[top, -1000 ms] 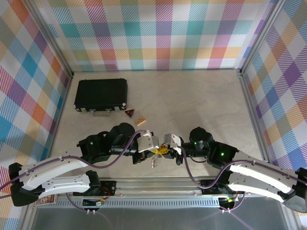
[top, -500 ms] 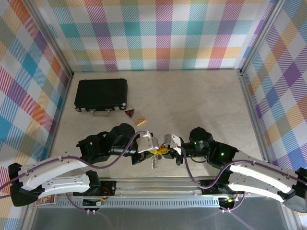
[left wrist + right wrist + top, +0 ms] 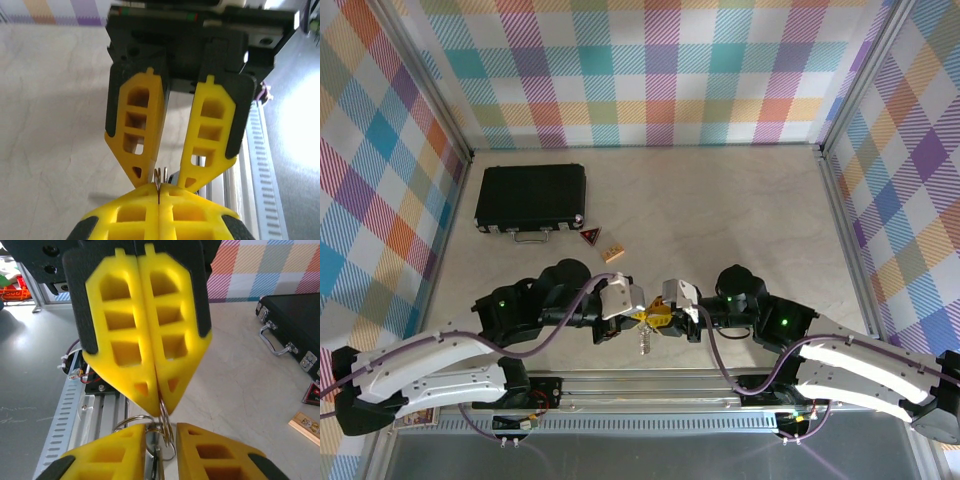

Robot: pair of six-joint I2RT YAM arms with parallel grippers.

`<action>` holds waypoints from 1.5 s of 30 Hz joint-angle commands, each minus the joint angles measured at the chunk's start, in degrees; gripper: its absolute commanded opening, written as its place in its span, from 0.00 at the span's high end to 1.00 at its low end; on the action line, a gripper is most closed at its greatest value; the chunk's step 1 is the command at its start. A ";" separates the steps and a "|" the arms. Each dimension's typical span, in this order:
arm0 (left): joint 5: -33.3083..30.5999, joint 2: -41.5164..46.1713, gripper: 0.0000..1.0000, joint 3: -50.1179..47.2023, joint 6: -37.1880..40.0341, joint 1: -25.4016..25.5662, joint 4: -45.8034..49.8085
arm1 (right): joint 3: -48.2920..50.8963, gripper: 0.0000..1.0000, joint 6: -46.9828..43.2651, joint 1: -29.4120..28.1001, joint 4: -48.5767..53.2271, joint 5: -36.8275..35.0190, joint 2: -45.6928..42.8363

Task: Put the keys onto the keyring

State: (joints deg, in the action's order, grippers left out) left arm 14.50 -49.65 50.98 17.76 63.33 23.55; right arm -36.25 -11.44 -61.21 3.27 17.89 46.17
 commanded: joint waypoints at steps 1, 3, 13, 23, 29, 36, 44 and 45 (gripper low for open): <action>3.10 3.33 1.00 -1.96 -3.70 0.13 -11.96 | -0.84 0.81 0.53 -0.41 -2.90 1.76 -1.67; 3.94 4.40 1.00 -3.40 -5.22 0.13 -15.11 | -0.59 0.86 0.54 -0.46 -3.02 1.71 -2.01; 6.06 4.73 1.00 -7.95 -8.85 0.12 -23.26 | 0.00 0.96 0.46 -0.40 -3.84 3.46 -2.75; 9.55 5.21 1.00 -9.76 -10.50 0.13 -26.38 | 2.05 1.00 -0.25 -0.47 -6.09 6.26 -5.58; 13.26 5.09 1.00 -9.46 -12.09 0.12 -27.69 | 4.03 1.00 -0.51 -0.40 -8.74 9.62 -8.23; 13.17 5.88 1.00 -10.07 -12.48 0.13 -27.68 | 5.73 1.00 -0.95 -0.40 -10.25 10.26 -11.66; 14.08 5.61 1.00 -9.72 -12.18 0.13 -26.89 | 6.11 1.00 -0.96 -0.41 -10.60 10.59 -12.39; 14.00 5.71 1.00 -9.62 -11.92 0.13 -26.32 | 6.18 1.00 -0.95 -0.42 -10.71 10.36 -12.53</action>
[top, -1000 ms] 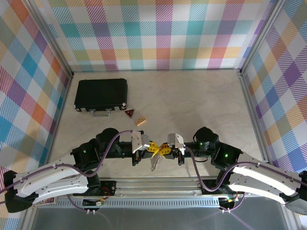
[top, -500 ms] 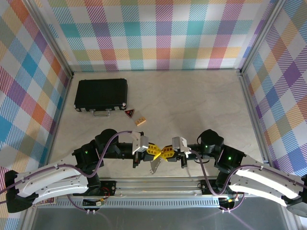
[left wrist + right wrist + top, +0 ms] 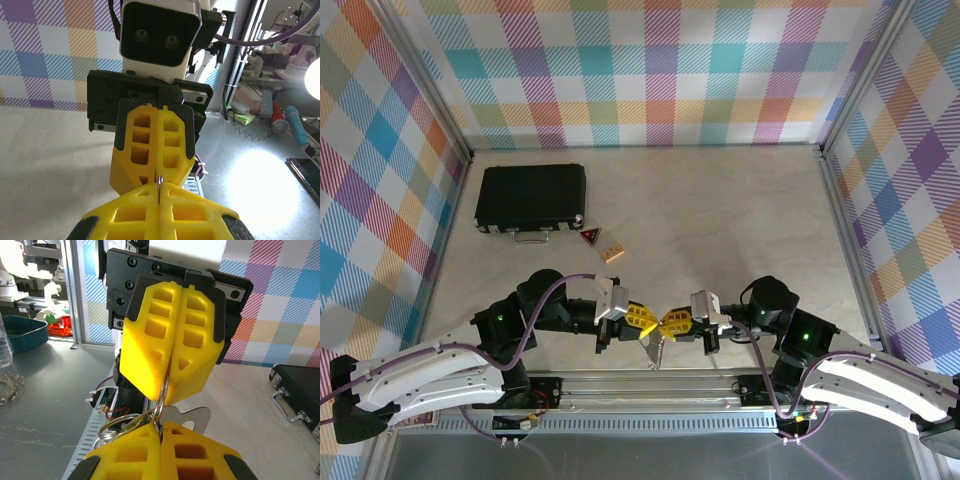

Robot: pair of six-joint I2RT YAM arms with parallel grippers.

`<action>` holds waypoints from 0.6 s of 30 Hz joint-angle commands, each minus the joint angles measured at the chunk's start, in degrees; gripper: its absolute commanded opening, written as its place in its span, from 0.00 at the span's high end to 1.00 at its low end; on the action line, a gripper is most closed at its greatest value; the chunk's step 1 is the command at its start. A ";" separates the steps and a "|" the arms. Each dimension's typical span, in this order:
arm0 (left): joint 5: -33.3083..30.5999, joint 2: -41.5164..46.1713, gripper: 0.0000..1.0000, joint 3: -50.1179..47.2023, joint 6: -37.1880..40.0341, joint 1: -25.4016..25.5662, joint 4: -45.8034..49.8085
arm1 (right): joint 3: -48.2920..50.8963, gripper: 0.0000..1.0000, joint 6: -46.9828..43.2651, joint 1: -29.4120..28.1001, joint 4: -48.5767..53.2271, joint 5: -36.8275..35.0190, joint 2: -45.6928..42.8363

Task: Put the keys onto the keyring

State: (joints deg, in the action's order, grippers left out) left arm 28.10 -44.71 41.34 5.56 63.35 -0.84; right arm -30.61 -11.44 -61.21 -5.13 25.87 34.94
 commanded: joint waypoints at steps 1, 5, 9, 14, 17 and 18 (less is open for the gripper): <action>0.38 0.83 1.00 0.26 0.56 0.10 -1.20 | 0.63 1.00 -0.91 -0.41 -2.41 1.97 -1.45; 0.07 1.25 1.00 1.08 1.17 0.10 0.62 | 1.25 0.90 -0.70 -0.41 -3.11 0.41 -2.55; 0.03 1.47 1.00 1.51 1.40 0.09 1.62 | 1.81 0.82 -0.51 -0.41 -3.75 -0.34 -3.09; 0.52 1.29 1.00 2.36 1.62 0.10 2.27 | 1.69 0.71 -0.26 -0.41 -3.79 -0.17 -2.67; 0.77 1.29 1.00 2.78 1.73 0.10 2.38 | 1.54 0.65 -0.31 -0.45 -3.66 -0.15 -2.29; 0.87 1.37 1.00 2.92 1.73 0.08 2.38 | 1.43 0.64 -0.27 -0.41 -3.43 -0.12 -2.16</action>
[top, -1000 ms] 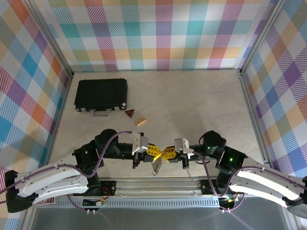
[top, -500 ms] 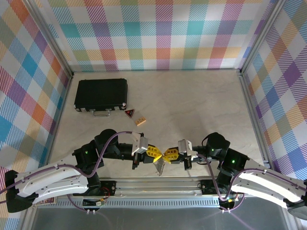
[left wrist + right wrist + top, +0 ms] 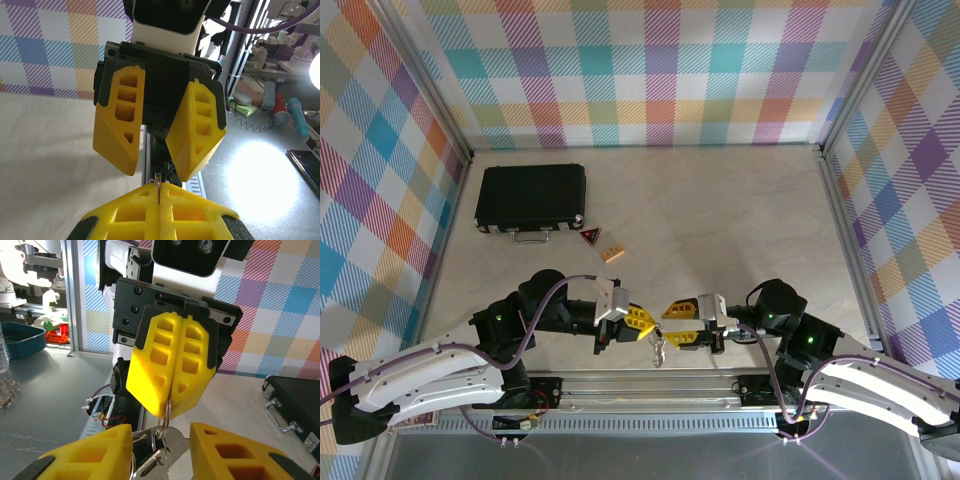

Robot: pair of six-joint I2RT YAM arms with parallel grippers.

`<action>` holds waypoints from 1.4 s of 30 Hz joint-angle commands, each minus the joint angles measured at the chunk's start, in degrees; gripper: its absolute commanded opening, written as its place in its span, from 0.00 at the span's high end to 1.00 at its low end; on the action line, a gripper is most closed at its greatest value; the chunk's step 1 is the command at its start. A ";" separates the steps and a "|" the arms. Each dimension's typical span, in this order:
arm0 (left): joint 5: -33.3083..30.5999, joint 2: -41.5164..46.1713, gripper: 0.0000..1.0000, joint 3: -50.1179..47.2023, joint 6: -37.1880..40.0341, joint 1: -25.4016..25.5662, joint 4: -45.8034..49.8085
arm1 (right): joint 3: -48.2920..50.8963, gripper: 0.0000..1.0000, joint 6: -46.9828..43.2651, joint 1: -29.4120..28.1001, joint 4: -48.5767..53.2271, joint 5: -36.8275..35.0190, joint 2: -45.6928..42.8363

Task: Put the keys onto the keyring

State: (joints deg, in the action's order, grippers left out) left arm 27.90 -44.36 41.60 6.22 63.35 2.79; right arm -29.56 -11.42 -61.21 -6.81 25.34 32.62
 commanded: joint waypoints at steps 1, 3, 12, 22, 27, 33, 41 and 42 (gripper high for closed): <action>1.09 1.15 1.00 2.79 1.10 0.10 -1.31 | 0.31 0.64 -0.36 -0.41 -1.64 0.34 0.31; 1.05 1.31 1.00 3.12 1.00 0.10 -1.39 | 0.13 0.63 -0.28 -0.40 -1.47 0.41 0.56; 0.41 2.85 1.00 2.87 0.87 0.08 -3.41 | -0.23 0.67 -0.36 -0.40 -1.11 0.92 1.17; -1.05 3.71 1.00 1.83 1.21 0.10 -5.70 | -0.48 0.66 0.16 -0.45 -2.04 2.60 3.38; -2.23 4.15 1.00 1.47 1.16 0.06 -5.78 | -0.54 0.67 0.43 -0.40 -2.69 3.72 4.62; -2.90 4.30 1.00 1.05 1.19 0.10 -5.60 | -0.34 0.56 0.96 -0.47 -3.62 3.84 5.02; -1.37 3.62 1.00 1.44 0.99 0.10 -5.54 | -0.02 0.60 1.14 -0.43 -4.18 2.02 5.07; -1.11 3.50 1.00 1.40 0.90 0.10 -5.51 | -0.05 0.61 1.07 -0.48 -4.12 1.90 5.00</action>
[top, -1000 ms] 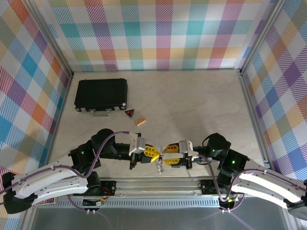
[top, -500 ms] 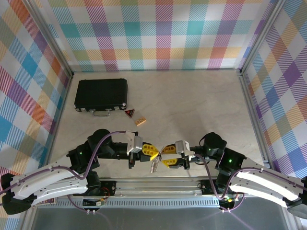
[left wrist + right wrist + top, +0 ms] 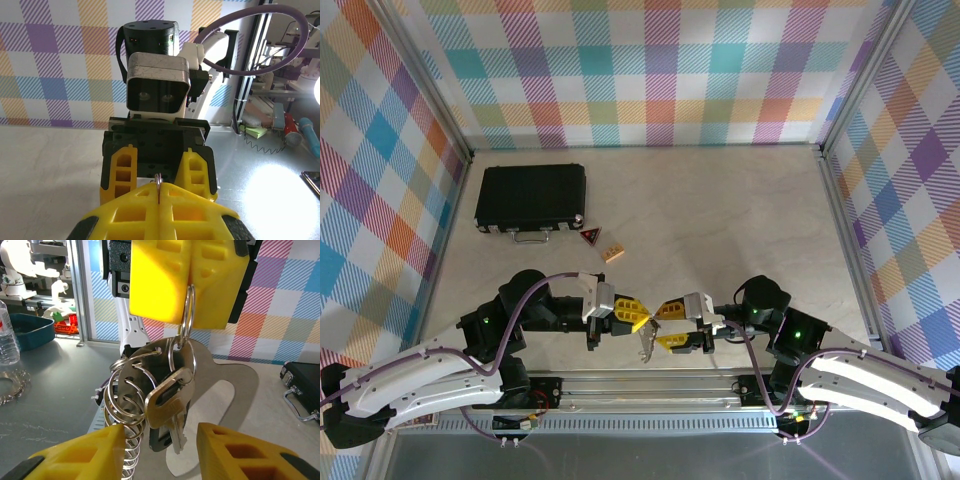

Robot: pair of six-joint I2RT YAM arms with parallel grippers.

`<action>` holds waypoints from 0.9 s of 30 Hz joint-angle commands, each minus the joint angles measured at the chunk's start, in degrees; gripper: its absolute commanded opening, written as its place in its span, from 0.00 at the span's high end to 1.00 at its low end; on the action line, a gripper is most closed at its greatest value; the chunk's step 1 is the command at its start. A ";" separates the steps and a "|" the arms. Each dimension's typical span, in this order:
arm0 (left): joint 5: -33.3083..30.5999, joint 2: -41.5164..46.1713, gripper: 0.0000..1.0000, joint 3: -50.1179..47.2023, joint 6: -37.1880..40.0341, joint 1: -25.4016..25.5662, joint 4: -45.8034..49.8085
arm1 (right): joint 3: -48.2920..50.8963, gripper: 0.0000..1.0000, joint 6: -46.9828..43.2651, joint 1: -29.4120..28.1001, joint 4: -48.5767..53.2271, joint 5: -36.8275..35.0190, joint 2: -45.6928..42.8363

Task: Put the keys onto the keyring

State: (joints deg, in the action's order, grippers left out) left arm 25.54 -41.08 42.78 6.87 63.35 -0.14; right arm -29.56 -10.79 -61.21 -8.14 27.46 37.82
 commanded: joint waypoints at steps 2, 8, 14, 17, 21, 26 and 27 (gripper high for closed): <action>1.61 -0.07 1.00 0.19 0.04 0.10 -2.67 | -0.01 0.63 0.50 -0.40 -2.89 -0.52 -0.29; 2.97 -0.93 1.00 0.68 -0.41 0.10 -2.79 | 0.03 0.65 0.65 -0.41 -3.19 -0.86 -0.13; 3.20 -1.66 1.00 0.63 -0.86 0.11 -3.13 | 0.05 0.67 0.85 -0.43 -3.38 -1.56 -0.20; 2.71 -1.46 1.00 0.64 -0.87 0.06 -3.03 | 0.18 0.71 0.77 -0.49 -3.24 -1.97 -0.38; 1.98 -1.09 1.00 0.67 -0.72 0.10 -2.34 | 0.20 0.79 0.59 -0.40 -3.11 -3.49 -0.48; 0.50 -0.66 1.00 1.29 -0.13 0.10 0.33 | 0.51 0.94 0.24 -0.42 -3.11 -4.85 -1.15; -0.12 -0.58 1.00 1.54 0.14 0.10 1.31 | 0.56 0.97 0.16 -0.40 -3.19 -4.96 -1.38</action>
State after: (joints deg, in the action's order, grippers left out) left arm 26.74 -42.81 42.78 6.68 63.35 0.38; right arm -29.56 -10.50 -61.21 -8.51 23.42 37.54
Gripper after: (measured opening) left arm 0.060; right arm 0.049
